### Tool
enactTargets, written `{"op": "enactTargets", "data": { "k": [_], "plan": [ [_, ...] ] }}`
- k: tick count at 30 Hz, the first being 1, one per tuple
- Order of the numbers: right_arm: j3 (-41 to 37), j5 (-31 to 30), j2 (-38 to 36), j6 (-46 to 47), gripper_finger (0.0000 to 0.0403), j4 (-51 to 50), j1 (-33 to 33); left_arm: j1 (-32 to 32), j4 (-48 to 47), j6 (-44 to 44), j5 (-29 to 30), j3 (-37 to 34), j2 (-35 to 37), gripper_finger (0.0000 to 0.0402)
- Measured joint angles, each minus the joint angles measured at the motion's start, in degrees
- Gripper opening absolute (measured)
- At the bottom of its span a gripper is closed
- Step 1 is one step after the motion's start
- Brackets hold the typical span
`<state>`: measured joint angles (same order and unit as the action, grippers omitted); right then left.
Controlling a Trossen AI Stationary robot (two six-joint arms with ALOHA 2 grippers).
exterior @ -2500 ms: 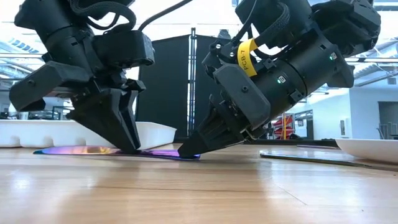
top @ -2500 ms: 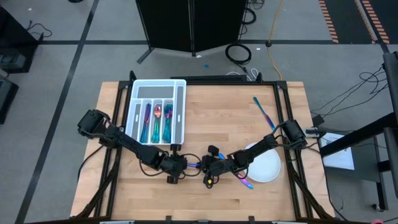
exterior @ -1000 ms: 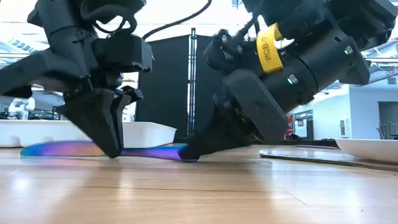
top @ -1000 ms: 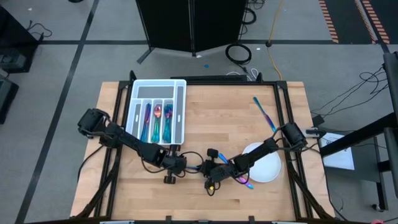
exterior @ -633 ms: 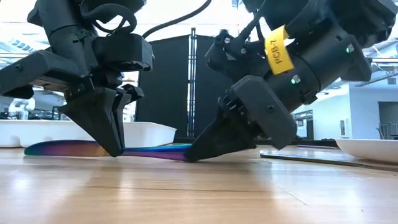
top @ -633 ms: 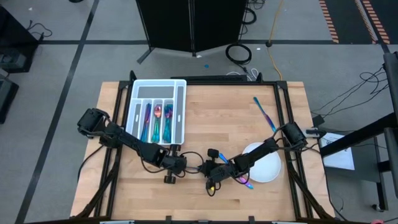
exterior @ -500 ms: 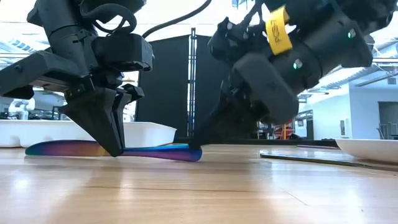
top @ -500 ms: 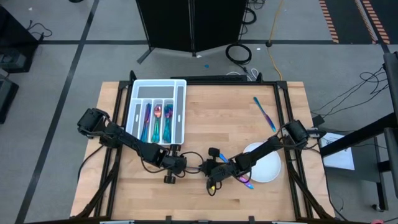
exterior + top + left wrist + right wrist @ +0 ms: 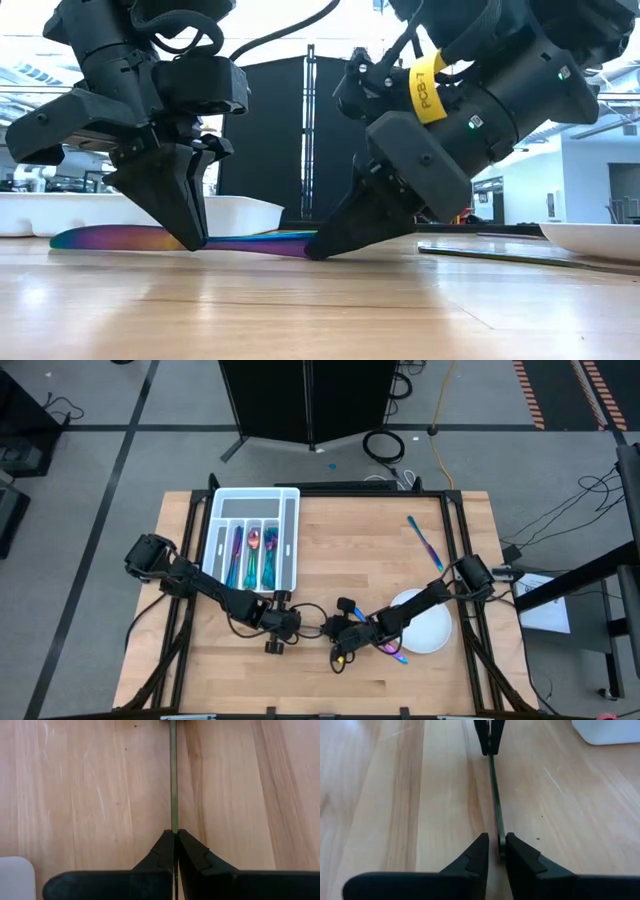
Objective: Sort silverware
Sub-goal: Put the iridescent knife into the white silverware tray
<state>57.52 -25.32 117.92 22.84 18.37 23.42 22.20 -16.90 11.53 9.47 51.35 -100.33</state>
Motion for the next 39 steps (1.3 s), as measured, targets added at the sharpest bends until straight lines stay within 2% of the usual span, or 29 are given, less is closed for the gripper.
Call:
{"op": "enactTargets", "data": {
  "k": [6, 10, 19, 24, 28, 34, 39],
  "plan": [
    [0.04, -0.04, 0.21, -0.37, 0.0008, -0.02, -0.28, -0.02, 0.3, -0.01, -0.02, -0.02, -0.02, 0.0005],
    [0.04, -0.02, 0.21, -0.81, 0.0005, 0.0, -0.28, 0.0, 1.31, -0.16, 0.0, -0.11, -0.04, 0.0015],
    [0.06, 0.11, 0.23, -0.82, 0.0002, -0.21, -0.28, -0.07, 2.34, -1.46, 2.38, -0.14, -0.29, 0.0127],
    [0.08, 0.08, -0.2, -0.98, 0.0001, -1.11, -0.23, -0.33, -2.47, -1.8, 2.49, 0.93, 1.81, 0.0178],
    [0.06, -0.63, -1.18, -1.44, 0.0001, -2.87, 0.02, -0.39, -5.29, -2.73, 5.34, 1.7, 7.16, 0.0196],
    [0.02, -6.12, -3.68, -1.43, 0.0, -6.56, 1.61, -0.37, -9.14, -3.06, 13.36, 1.75, 20.52, 0.02],
    [0.02, -8.25, -6.98, -3.69, 0.0, -6.95, 2.91, 0.14, -6.48, -4.49, 14.46, 0.69, 30.65, 0.02]
  ]
}}
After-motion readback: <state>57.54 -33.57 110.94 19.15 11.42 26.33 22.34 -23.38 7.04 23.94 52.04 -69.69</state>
